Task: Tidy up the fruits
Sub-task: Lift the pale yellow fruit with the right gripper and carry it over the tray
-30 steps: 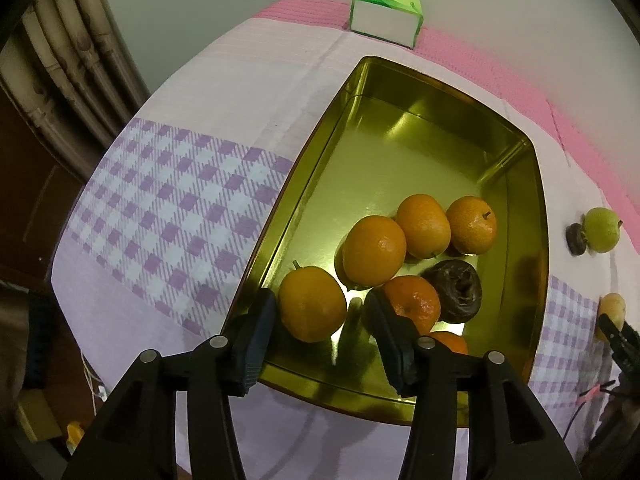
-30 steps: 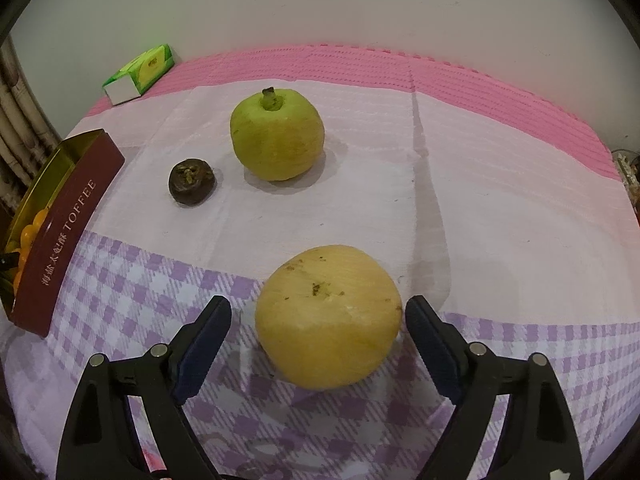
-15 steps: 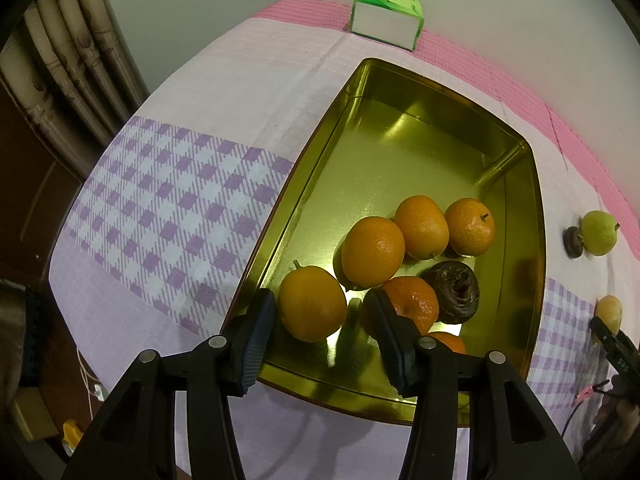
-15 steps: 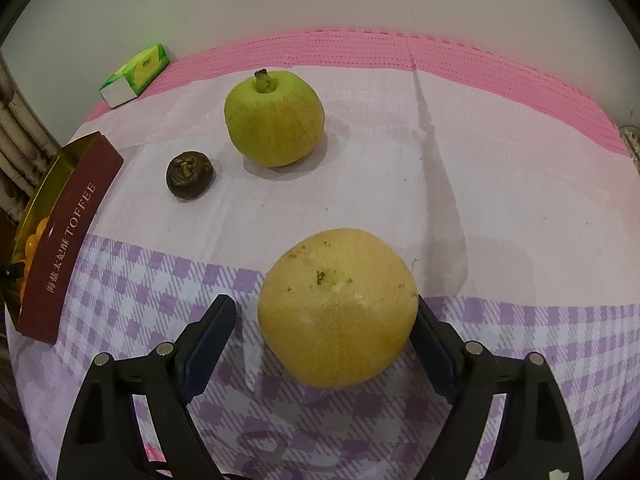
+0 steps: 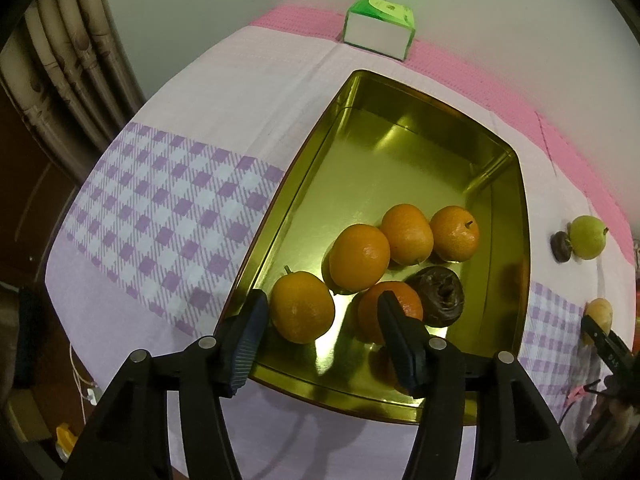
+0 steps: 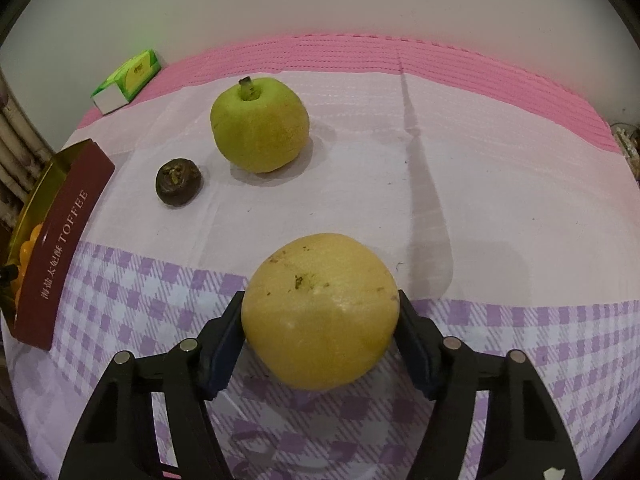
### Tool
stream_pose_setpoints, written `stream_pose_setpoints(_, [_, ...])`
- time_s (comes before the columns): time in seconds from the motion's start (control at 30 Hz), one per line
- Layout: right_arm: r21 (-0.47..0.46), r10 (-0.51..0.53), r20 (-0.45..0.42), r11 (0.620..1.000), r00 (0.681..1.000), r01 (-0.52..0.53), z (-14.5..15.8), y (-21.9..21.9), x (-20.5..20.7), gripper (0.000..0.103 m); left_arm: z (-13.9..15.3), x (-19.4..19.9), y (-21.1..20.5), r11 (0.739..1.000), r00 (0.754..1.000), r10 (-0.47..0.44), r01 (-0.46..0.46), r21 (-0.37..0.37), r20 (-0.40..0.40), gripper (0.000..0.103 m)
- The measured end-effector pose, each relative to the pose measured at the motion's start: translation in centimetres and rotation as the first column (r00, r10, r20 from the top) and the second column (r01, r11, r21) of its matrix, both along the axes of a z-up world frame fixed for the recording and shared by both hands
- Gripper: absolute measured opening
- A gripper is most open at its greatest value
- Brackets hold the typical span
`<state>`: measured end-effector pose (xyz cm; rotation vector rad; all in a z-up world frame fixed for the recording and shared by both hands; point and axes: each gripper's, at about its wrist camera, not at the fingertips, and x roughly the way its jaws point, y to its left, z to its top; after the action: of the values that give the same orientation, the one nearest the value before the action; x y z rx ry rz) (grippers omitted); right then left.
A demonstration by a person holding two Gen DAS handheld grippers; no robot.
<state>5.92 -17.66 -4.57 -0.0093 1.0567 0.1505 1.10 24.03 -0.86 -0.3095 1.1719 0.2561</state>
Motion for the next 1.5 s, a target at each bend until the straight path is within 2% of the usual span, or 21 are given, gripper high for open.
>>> stream_pose_setpoints(0.7, [-0.035, -0.001, 0.024, 0.999, 1.0, 0.002, 0.5, 0.8, -0.2, 0.064, 1.2, -0.5, 0.6, 1.0, 0.999, -0.005, 0.005, 0.004, 0.054, 0.066])
stream_pose_setpoints(0.97, [-0.028, 0.028, 0.036, 0.999, 0.999, -0.027, 1.6, 2.3, -0.4, 0.064, 2.4, -0.8, 0.3, 1.0, 0.994, -0.015, 0.013, 0.017, 0.112, 0.077])
stream_pose_setpoints(1.17, [-0.012, 0.087, 0.054, 0.996, 0.995, -0.086, 3.0, 4.6, -0.6, 0.064, 3.8, -1.2, 0.1, 0.999, 0.985, -0.022, 0.013, 0.051, 0.169, 0.08])
stream_pose_setpoints(1.37, [0.001, 0.199, 0.086, 0.98, 0.976, -0.2, 5.1, 9.2, -0.7, 0.064, 5.0, -2.1, 1.8, 0.991, 0.973, 0.063, -0.087, 0.098, 0.22, 0.081])
stream_pose_setpoints(1.5, [0.004, 0.293, 0.107, 0.956, 0.95, -0.295, 6.2, 13.6, -0.7, 0.064, 5.2, -2.4, 3.1, 0.984, 0.968, 0.114, -0.141, 0.111, 0.225, 0.082])
